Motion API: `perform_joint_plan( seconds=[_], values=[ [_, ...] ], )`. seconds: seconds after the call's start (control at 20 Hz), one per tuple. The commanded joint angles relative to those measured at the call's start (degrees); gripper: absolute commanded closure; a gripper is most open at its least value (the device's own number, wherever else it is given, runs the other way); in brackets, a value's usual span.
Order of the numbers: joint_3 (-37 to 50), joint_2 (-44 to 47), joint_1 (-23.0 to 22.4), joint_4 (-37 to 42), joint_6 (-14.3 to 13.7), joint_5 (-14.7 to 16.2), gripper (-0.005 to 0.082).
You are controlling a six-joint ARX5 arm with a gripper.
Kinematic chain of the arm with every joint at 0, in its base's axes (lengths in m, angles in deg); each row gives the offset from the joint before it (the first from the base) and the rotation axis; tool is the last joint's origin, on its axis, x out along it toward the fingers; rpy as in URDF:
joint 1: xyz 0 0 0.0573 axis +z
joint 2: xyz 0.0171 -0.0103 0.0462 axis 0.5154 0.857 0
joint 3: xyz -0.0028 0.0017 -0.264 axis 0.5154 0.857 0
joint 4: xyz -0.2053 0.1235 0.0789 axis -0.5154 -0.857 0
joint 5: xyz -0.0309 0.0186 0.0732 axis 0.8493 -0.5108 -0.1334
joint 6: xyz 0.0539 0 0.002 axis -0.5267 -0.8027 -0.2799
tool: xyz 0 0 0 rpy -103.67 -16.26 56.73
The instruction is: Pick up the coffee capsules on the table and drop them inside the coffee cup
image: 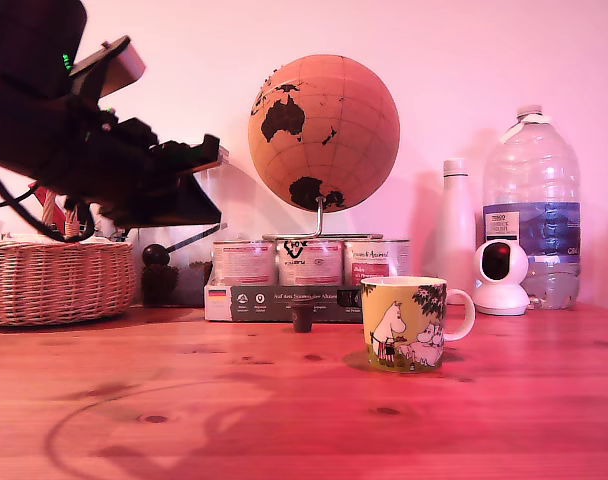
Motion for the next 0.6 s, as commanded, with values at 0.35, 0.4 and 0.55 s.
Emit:
perform_joint_plan(
  seconds=[0.35, 0.4, 0.55],
  values=[
    [1.14, -0.48, 0.04, 0.96, 0.07, -2.69, 0.0105],
    [1.14, -0.48, 0.04, 1.07, -0.04, -3.37, 0.0105],
    [1.14, -0.48, 0.04, 2.25, -0.31, -3.48, 0.0105]
  ],
)
